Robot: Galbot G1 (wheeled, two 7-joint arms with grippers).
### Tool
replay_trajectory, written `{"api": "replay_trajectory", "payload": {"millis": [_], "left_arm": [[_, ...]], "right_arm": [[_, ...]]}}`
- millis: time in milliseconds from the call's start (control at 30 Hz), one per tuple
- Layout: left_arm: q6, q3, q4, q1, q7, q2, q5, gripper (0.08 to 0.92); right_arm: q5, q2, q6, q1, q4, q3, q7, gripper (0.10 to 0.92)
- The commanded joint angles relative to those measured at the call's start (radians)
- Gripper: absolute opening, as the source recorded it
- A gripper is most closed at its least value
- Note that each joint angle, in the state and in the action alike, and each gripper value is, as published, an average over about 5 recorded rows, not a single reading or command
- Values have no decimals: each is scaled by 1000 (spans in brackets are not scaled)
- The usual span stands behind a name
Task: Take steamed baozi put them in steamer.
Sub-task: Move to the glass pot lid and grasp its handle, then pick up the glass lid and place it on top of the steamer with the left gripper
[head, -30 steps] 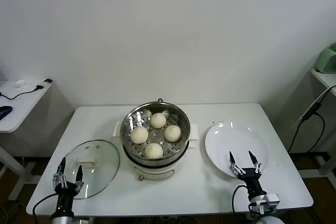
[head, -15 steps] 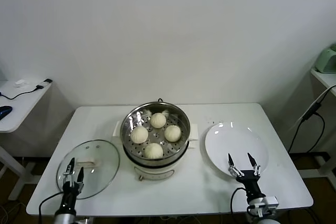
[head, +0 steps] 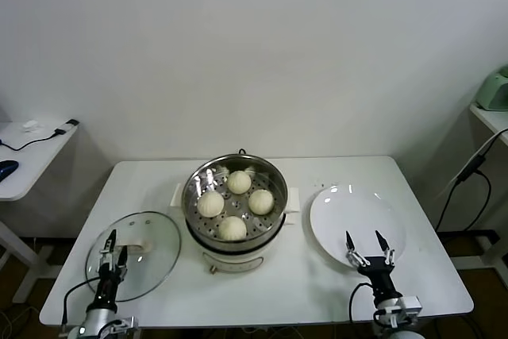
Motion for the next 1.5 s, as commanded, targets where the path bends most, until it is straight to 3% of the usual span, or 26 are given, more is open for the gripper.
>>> {"api": "replay_trajectory", "payload": {"millis": [33, 200, 767, 967, 1267, 1367, 1500], "left_arm": [[11, 9, 45, -45, 5, 3, -3, 823], [12, 15, 72, -52, 5, -4, -5, 783], [6, 13, 93, -57, -18, -20, -12, 300], [4, -15, -1, -32, 4, -7, -64, 148], [46, -81, -246, 68, 114, 101, -230, 133], [99, -107, -345, 103, 200, 147, -282, 133], [228, -123, -523, 117, 392, 174, -326, 133]], "right_arm": [[-8, 3, -1, 3, 1, -3, 1, 823], [-13, 4, -3, 7, 0, -9, 1, 823], [-27, 6, -3, 12, 10, -31, 11, 823], [-28, 5, -2, -3, 22, -21, 10, 823], [-39, 1, -10, -19, 57, -3, 10, 823], [-53, 1, -16, -20, 64, 0, 11, 823], [-66, 0, -20, -21, 70, 0, 11, 823]]}}
